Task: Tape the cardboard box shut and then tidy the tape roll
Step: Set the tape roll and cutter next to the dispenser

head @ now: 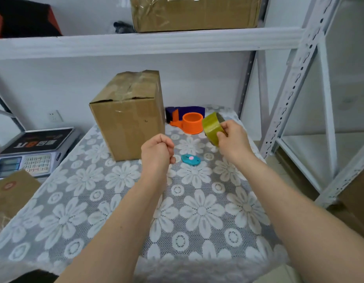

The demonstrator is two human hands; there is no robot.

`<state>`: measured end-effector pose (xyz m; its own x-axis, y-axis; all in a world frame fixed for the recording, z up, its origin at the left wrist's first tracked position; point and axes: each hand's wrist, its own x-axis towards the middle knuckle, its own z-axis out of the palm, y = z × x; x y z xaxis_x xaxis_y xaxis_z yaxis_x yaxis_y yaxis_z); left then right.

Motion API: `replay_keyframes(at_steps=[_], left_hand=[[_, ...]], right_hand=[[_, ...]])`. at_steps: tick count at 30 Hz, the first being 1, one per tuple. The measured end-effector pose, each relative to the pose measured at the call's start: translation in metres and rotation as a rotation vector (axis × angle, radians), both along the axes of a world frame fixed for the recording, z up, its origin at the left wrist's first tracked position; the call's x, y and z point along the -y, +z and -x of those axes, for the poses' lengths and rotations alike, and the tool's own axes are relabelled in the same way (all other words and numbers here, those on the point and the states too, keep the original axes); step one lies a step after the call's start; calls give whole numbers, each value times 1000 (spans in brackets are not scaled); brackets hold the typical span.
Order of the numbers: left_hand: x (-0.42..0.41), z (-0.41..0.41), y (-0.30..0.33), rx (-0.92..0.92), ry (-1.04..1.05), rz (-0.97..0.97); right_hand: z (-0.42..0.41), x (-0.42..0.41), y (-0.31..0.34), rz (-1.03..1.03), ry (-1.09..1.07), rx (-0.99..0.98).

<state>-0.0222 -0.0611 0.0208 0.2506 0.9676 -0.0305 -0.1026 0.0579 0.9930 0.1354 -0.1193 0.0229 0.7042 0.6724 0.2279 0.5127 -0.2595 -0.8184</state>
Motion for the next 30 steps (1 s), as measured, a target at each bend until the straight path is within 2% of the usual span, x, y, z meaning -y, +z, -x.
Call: replay_keyframes(at_steps=[8,16,18,23,25,30], left_hand=[[-31,-24,-1,34,-14,98],[-41,-34,-24,-81,-6,70],[-41,-34,-28,-99,-5,41],[-40,-33,-33,-111,4,-13],[-40,-33,-37,-104,11,-10],[-38,-34,-44,-121,27,-13]], right_hand=[[-30,-52,-12,232,-68,265],[-50,-79,-26,360,-112,312],[-50,-81,-32,368,-83,328],[-35,-75,-29,231,-32,560],[-24,-71,-27,269,84,552],[7,-54,-25,443,322,367]])
